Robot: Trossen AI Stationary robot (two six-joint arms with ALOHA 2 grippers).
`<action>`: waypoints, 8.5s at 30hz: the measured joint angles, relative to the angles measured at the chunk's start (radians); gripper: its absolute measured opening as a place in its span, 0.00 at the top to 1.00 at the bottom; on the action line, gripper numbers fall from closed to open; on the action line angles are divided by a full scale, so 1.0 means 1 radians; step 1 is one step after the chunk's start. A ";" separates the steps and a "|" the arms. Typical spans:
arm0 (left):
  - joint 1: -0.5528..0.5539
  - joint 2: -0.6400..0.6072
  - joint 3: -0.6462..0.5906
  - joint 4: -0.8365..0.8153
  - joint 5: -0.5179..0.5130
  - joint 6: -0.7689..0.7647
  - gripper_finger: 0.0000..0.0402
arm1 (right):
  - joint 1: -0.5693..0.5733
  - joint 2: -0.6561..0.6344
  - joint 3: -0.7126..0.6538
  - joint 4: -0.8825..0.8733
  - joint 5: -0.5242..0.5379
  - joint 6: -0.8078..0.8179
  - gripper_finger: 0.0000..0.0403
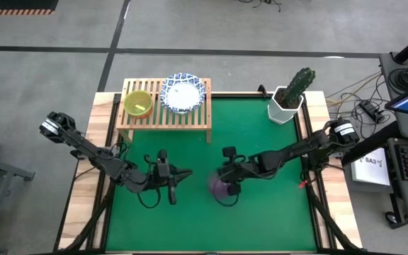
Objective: Place and stack bowls onto a shelf
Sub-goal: Stack the purple bowl on top of the yellow bowl on the shelf, then adjust the bowls on the shelf
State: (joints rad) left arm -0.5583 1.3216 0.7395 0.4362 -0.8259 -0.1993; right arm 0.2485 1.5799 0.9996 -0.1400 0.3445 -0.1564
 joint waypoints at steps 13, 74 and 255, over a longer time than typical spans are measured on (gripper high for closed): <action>0.022 0.019 0.001 -0.140 -0.268 -0.039 0.62 | -0.048 0.000 0.135 0.149 0.160 -0.273 0.98; 0.160 0.249 0.195 -0.484 -0.116 -0.408 1.00 | -0.112 0.006 0.143 0.150 -0.005 -0.102 0.67; 0.457 -0.506 -0.163 -0.705 -0.351 -0.080 0.81 | -0.786 0.139 0.433 0.148 -0.435 -0.229 0.98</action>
State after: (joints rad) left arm -0.1009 0.8154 0.5762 -0.2687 -1.1771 -0.2788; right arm -0.5372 1.7190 1.4321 0.0082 -0.0906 -0.3852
